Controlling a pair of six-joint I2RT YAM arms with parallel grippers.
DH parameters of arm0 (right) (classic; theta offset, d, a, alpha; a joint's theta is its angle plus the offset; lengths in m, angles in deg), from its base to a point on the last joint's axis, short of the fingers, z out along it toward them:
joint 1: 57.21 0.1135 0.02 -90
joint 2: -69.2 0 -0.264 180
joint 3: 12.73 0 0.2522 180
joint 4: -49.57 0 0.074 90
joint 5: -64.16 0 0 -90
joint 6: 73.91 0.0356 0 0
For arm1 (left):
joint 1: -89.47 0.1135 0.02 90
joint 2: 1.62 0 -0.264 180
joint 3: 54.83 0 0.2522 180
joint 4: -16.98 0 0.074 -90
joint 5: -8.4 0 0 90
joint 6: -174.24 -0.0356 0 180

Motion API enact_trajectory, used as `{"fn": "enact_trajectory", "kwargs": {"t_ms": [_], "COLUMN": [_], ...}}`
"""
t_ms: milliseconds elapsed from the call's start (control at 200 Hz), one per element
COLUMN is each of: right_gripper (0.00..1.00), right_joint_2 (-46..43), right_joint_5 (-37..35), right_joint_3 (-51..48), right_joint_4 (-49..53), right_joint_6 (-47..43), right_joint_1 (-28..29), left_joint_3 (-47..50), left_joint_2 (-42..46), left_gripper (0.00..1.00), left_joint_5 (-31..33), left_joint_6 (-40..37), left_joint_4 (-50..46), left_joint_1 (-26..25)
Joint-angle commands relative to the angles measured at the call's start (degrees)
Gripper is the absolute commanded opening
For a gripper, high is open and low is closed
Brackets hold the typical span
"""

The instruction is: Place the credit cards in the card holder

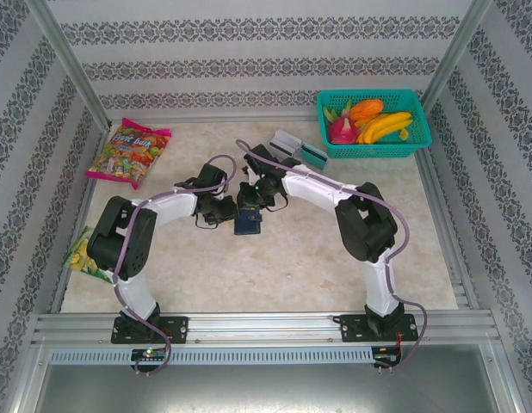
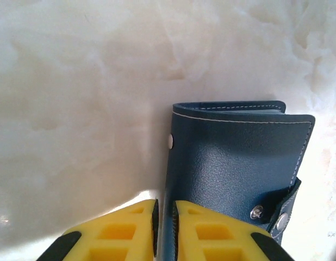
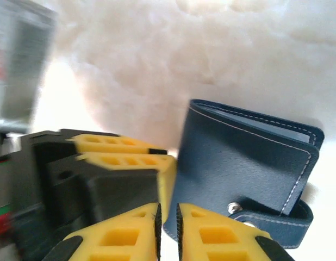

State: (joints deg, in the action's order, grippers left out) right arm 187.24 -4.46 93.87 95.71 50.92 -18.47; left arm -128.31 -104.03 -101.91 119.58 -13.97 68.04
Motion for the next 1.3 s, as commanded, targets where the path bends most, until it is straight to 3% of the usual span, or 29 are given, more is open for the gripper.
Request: {"fn": "enact_trajectory", "kwargs": {"t_ms": [0,235,440,1294], "right_gripper": [0.18,0.18,0.26,0.25], "right_joint_2": [-2.8,-8.1,-8.6,-0.3], "right_joint_5": [-0.5,-0.6,-0.5,4.2], "right_joint_3": [0.2,-9.7,-14.4,-12.6], "right_joint_4": [1.1,-4.4,-4.1,-10.1], "right_joint_6": [-1.8,-1.1,-3.7,-2.4], "right_joint_1": [-0.4,-2.2,-3.1,-3.9], "left_joint_3": [0.4,1.0,0.4,-2.7], "left_joint_2": [2.6,2.2,-0.4,-3.0], "left_gripper": [0.19,0.19,0.19,0.19], "left_joint_5": [1.4,0.8,0.4,0.5], "left_joint_6": [-0.1,0.8,1.2,2.4], "left_joint_4": [-2.1,-1.4,-0.4,-0.3], "left_joint_1": [-0.6,-1.3,-2.6,-5.6]}}
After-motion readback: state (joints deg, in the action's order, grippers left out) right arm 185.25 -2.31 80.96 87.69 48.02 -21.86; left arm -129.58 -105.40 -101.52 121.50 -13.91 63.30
